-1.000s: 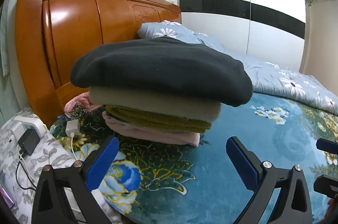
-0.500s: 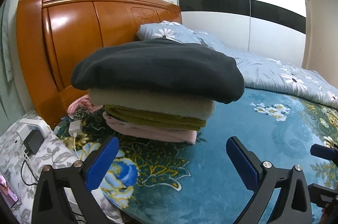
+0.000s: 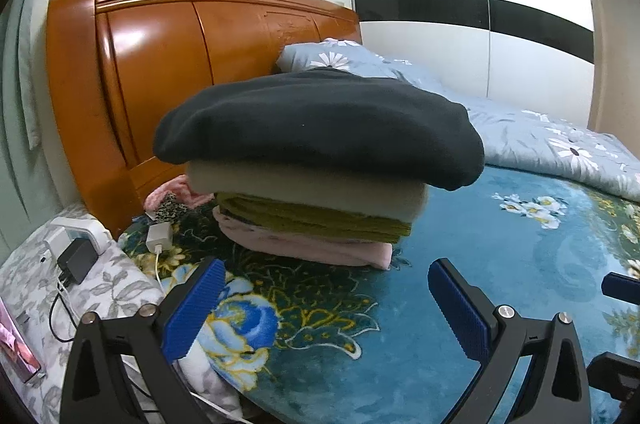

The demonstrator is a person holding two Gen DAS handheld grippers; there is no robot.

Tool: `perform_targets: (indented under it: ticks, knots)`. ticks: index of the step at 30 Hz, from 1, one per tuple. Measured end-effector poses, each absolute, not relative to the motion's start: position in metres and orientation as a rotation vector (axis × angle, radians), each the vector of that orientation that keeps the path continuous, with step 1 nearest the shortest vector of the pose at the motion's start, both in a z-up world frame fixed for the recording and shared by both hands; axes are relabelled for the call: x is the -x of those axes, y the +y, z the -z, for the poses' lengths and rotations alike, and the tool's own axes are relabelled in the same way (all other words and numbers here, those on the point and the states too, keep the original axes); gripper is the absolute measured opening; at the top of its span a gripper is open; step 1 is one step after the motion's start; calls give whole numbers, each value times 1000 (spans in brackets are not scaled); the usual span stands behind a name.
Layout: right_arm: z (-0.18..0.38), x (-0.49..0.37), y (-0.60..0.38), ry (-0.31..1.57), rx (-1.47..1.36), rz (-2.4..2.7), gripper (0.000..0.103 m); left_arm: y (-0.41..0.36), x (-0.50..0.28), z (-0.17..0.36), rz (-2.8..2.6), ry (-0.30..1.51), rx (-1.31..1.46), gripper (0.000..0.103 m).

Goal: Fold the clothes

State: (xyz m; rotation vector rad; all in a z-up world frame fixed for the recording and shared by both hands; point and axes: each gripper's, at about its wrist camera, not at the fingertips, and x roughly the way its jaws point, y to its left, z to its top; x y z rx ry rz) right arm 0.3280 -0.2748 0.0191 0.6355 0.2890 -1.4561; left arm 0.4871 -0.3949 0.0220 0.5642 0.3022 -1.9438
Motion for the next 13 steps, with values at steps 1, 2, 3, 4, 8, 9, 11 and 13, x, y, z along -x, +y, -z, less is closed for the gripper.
perform_targets:
  ticks: [1,2,3,4,8,9,11,13]
  knots:
    - [-20,-329,-275,295,-632,1457,103,-395,-488,-21,1950,306,-564,103]
    - [-20,-330,-276,298,-630,1458,103,-395,-488,-21,1954,310,-564,103]
    - [-20,-331,-276,299,-631,1458,103,-395,-488,-20,1956,310,-564,103]
    - [-20,-331,-277,301,-633,1459,103,-395,-488,-19,1956,305,-564,103]
    - [-18,-335,-279,315,-642,1460,103,-392,-486,-14,1947,253,-575,103]
    - [-17,-336,-280,317,-643,1459,103,-391,-485,-13,1945,240,-577,103]
    - [-17,-337,-281,321,-643,1459,103,-389,-484,-13,1940,219,-577,103]
    - [-17,-339,-282,324,-642,1461,103,-387,-484,-12,1935,196,-572,103]
